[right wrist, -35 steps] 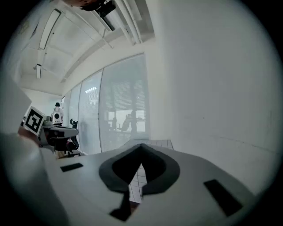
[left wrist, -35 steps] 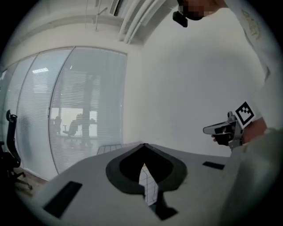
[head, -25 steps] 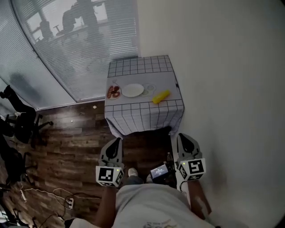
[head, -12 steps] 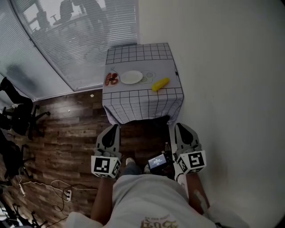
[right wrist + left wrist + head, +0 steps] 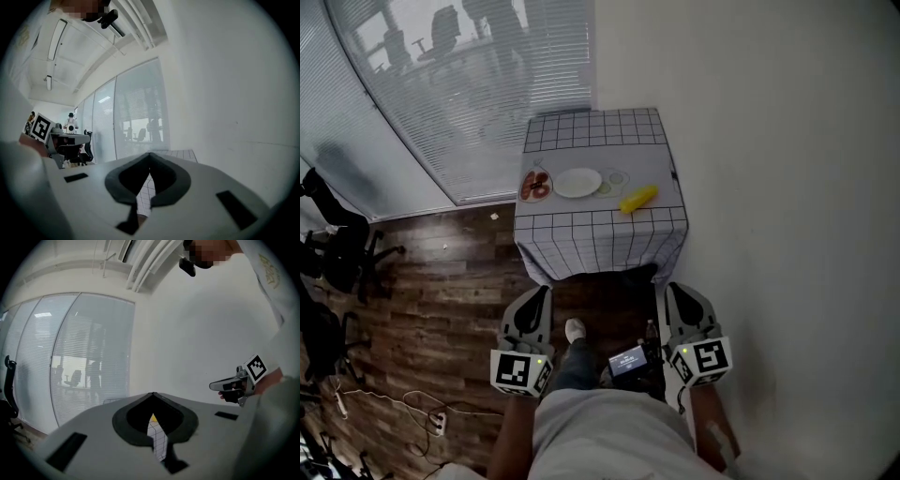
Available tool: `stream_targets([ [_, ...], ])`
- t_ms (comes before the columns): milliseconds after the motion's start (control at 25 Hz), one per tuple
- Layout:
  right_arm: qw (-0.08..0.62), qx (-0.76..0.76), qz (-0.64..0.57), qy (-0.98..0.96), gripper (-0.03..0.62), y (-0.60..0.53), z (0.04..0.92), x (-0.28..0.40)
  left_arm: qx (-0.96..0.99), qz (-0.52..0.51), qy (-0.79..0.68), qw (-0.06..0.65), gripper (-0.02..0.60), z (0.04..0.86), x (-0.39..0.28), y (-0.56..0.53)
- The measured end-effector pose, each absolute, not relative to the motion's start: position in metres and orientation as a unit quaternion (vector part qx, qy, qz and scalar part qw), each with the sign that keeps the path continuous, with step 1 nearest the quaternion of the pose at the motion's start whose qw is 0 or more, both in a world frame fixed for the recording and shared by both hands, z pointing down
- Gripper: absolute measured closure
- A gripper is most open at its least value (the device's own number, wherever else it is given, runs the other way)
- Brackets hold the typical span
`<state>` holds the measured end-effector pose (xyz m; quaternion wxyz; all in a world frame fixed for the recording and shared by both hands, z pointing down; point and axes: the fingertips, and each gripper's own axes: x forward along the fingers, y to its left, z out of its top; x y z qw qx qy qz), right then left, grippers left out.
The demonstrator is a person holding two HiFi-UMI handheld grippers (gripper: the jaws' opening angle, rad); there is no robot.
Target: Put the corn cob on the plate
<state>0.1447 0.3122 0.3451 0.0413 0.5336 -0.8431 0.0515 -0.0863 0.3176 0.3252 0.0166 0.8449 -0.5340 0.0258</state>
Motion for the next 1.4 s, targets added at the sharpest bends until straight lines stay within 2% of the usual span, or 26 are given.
stream_targets([
  [600, 0.089, 0.529, 0.045, -0.843, 0.588, 0.202, 0.354, 0.119, 0.845, 0.008, -0.534, 0.016, 0.575, 0.321, -0.108, 0.199],
  [1120, 0.165, 0.552, 0.061, -0.815, 0.588, 0.076, 0.386, 0.101, 0.848, 0.011, -0.527, 0.062, 0.575, 0.342, -0.147, 0.053],
  [1400, 0.184, 0.589, 0.098, -0.781, 0.588, 0.037, 0.409, 0.096, 0.858, 0.033, -0.507, 0.072, 0.575, 0.364, -0.161, 0.006],
])
